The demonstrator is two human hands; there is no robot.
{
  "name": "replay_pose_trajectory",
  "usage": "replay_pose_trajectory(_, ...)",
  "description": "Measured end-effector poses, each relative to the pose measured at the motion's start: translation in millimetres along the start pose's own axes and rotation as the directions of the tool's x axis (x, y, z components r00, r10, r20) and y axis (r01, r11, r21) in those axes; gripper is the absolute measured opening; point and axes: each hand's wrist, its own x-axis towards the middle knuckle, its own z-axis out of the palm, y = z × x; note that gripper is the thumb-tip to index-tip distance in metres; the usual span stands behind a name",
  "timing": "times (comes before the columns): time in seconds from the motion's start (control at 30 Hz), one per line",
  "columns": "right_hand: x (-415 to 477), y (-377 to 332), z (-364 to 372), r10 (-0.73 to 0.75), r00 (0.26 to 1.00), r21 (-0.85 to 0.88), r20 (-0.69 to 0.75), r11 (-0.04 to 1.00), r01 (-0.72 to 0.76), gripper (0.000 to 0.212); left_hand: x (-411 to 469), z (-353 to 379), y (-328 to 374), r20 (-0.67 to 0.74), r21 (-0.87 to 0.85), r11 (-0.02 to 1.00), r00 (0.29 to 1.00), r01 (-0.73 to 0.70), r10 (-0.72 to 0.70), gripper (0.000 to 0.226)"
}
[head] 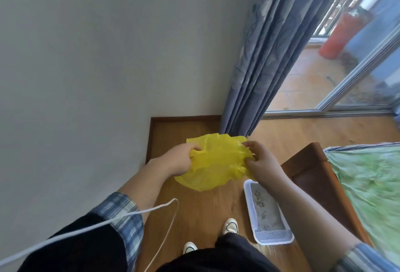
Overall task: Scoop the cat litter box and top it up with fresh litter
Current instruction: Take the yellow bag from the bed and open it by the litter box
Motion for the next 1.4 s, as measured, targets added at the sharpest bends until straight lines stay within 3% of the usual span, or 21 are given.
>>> replay_pose_trajectory(0.17, 20.6, 26.4, -25.3, -0.043, 0.992, -0.293, -0.120, 0.956, 0.006, 0.038, 19.7, 15.8, 14.3, -0.045, -0.081, 0.995, 0.998, 0.050, -0.054, 0.038)
replay_pose_trajectory(0.23, 34.6, 39.6, -33.2, -0.039, 0.995, -0.391, -0.088, 0.921, 0.001, 0.036, 27.4, 20.6, 24.0, -0.031, -0.031, 0.999, 0.999, 0.027, -0.028, 0.059)
replay_pose_trajectory(0.3, 48.8, 46.8, -40.2, 0.028, 0.999, -0.402, -0.036, 0.915, -0.040, 0.035, 42.3, 24.5, 30.9, -0.063, 0.100, 0.995, 0.998, 0.011, -0.005, 0.063)
replay_pose_trajectory(0.37, 63.1, 50.8, -49.3, 0.052, 0.998, -0.339, -0.032, 0.939, -0.059, 0.030, 60.9, 24.6, 40.2, -0.122, 0.199, 0.980, 0.993, 0.029, -0.004, 0.050)
replay_pose_trajectory(0.43, 78.6, 54.3, -60.3, 0.061, 0.995, -0.225, -0.078, 0.971, -0.077, 0.027, 80.3, 23.2, 52.6, -0.210, 0.194, 0.979, 0.977, 0.069, -0.028, 0.034)
replay_pose_trajectory(0.5, 93.5, 56.8, -71.4, 0.149, 0.984, 0.006, -0.098, 0.989, -0.149, 0.022, 99.1, 23.3, 67.9, -0.278, 0.176, 0.980, 0.960, 0.093, -0.041, 0.029)
replay_pose_trajectory(0.6, 115.3, 56.6, -88.4, 0.312, 0.950, 0.364, 0.006, 0.884, -0.293, 0.012, 132.0, 28.4, 95.5, -0.330, 0.207, 0.975, 0.944, 0.082, -0.009, 0.015)
replay_pose_trajectory(0.67, 132.0, 55.5, -103.0, 0.333, 0.938, 0.421, 0.096, 0.840, -0.341, 0.016, 152.0, 30.0, 116.9, -0.385, 0.069, 0.994, 0.921, 0.082, -0.049, 0.014)
replay_pose_trajectory(0.77, 156.5, 59.3, -123.0, 0.246, 0.955, 0.236, 0.167, 0.930, -0.281, 0.035, 175.6, 24.0, 145.7, -0.473, -0.291, 0.948, 0.842, 0.130, -0.261, 0.019)
replay_pose_trajectory(0.87, 174.5, 75.0, -137.9, 0.148, 0.984, -0.046, 0.101, 0.989, -0.144, 0.051, 193.4, 19.7, 173.7, -0.494, -0.429, 0.896, 0.800, 0.116, -0.341, 0.021)
replay_pose_trajectory(0.97, 185.3, 90.9, -150.8, 0.118, 0.992, -0.209, 0.052, 0.972, -0.105, 0.044, 209.9, 21.1, 199.2, -0.457, -0.509, 0.855, 0.811, 0.098, -0.365, 0.025)
replay_pose_trajectory(1.07, 192.5, 100.3, -166.5, 0.082, 0.996, -0.317, -0.020, 0.945, -0.084, 0.025, 231.2, 24.6, 213.4, -0.215, -0.695, 0.708, 0.902, 0.128, -0.375, 0.028)
replay_pose_trajectory(1.13, 198.3, 105.3, -179.2, 0.140, 0.985, -0.172, -0.098, 0.973, -0.155, 0.030, 244.1, 24.9, 216.4, -0.103, -0.648, 0.745, 0.951, 0.159, -0.293, 0.025)
replay_pose_trajectory(1.2, 205.8, 107.6, -195.4, 0.353, 0.926, 0.272, -0.134, 0.912, -0.308, 0.032, 256.8, 24.1, 215.3, -0.093, -0.425, 0.898, 0.982, 0.113, -0.167, 0.029)
replay_pose_trajectory(1.27, 210.5, 104.4, -211.3, 0.532, 0.846, 0.687, -0.026, 0.625, -0.371, 0.030, 267.2, 24.8, 212.9, -0.089, -0.188, 0.979, 0.992, 0.074, -0.092, 0.040)
replay_pose_trajectory(1.33, 211.6, 96.7, -221.3, 0.543, 0.835, 0.848, 0.091, 0.398, -0.351, 0.028, 275.8, 25.7, 209.0, -0.102, -0.074, 0.995, 0.992, 0.062, -0.069, 0.039)
replay_pose_trajectory(1.4, 212.8, 90.0, -224.5, 0.486, 0.862, 0.905, 0.146, 0.285, -0.315, 0.028, 285.4, 26.9, 203.2, -0.119, -0.040, 0.997, 0.991, 0.059, -0.063, 0.030)
